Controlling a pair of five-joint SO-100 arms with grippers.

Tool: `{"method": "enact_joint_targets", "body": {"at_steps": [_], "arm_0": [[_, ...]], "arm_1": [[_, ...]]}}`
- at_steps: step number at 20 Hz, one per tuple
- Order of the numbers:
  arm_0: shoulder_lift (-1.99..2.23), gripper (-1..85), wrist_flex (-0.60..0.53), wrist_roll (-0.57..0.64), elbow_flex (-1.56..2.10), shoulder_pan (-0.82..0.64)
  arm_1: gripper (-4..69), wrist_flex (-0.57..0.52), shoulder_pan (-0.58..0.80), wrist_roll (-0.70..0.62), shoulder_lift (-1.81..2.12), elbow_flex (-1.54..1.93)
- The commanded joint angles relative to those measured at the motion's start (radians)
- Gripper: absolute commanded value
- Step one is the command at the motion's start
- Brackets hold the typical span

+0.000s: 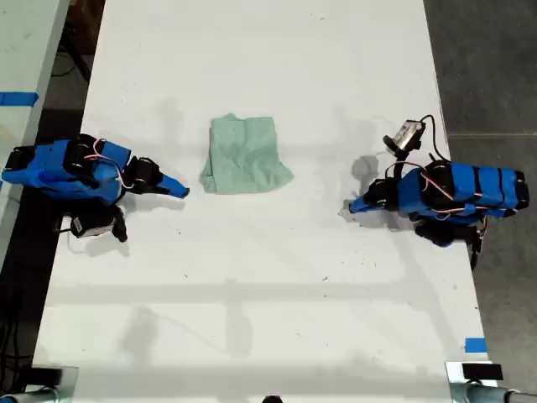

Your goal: Fold t shirt

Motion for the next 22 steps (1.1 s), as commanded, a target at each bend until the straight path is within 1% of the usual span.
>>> {"method": "enact_joint_targets", "body": {"at_steps": [1, 5, 6, 7, 8, 9, 10, 11, 12, 13, 15, 16, 17, 18, 19, 20, 22], "arm_0": [[0.011, -0.1, 0.015, -0.002, 0.018, 0.002], [0.011, -0.1, 0.021, -0.011, 0.018, 0.008], [0.011, -0.1, 0.021, -0.011, 0.018, 0.006], [0.011, -0.1, 0.020, -0.021, 0.018, 0.012], [0.011, -0.1, 0.025, -0.060, 0.018, 0.025], [0.011, -0.1, 0.023, -0.084, 0.018, 0.035], [0.011, -0.1, 0.025, -0.101, 0.018, 0.041], [0.011, -0.1, 0.032, -0.140, 0.018, 0.046], [0.011, -0.1, 0.049, -0.184, 0.018, 0.048], [0.011, -0.1, 0.081, -0.241, 0.017, 0.041], [0.009, -0.1, 0.081, -0.249, 0.017, 0.032], [0.009, -0.1, 0.078, -0.256, 0.018, 0.038], [0.009, 0.3, 0.080, -0.238, 0.017, 0.035], [0.011, 3.1, 0.084, -0.146, 0.012, 0.012], [0.011, 7.7, 0.104, -0.089, 0.006, -0.005], [0.011, 13.4, 0.098, -0.058, 0.006, 0.015], [0.011, 14.8, 0.098, -0.064, 0.009, 0.041]], "arm_1": [[1.8, 0.031, 0.037, 0.031, 0.021, 0.063], [2.1, 0.049, 0.040, 0.078, 0.021, 0.061], [3.4, 0.035, 0.038, 0.046, 0.021, 0.063], [6.7, 0.023, 0.029, 0.023, 0.021, 0.063], [9.8, 0.015, 0.006, 0.009, 0.021, 0.063], [12.4, 0.003, -0.021, 0.034, 0.021, 0.063], [14.0, -0.014, -0.031, 0.026, 0.021, 0.063], [13.7, 0.020, -0.044, 0.034, 0.021, 0.063], [13.9, 0.055, -0.058, 0.063, 0.021, 0.063], [16.9, 0.055, -0.067, 0.072, 0.021, 0.063], [16.5, 0.055, -0.074, 0.158, 0.021, 0.061], [14.1, 0.055, -0.071, 0.187, 0.021, 0.061], [13.8, 0.055, -0.032, 0.160, 0.021, 0.061], [14.4, 0.058, 0.008, 0.067, 0.021, 0.061], [14.4, 0.058, 0.037, -0.104, 0.021, 0.061], [14.4, 0.058, 0.048, -0.130, 0.021, 0.061], [14.4, 0.058, 0.048, -0.072, 0.021, 0.061]]}}
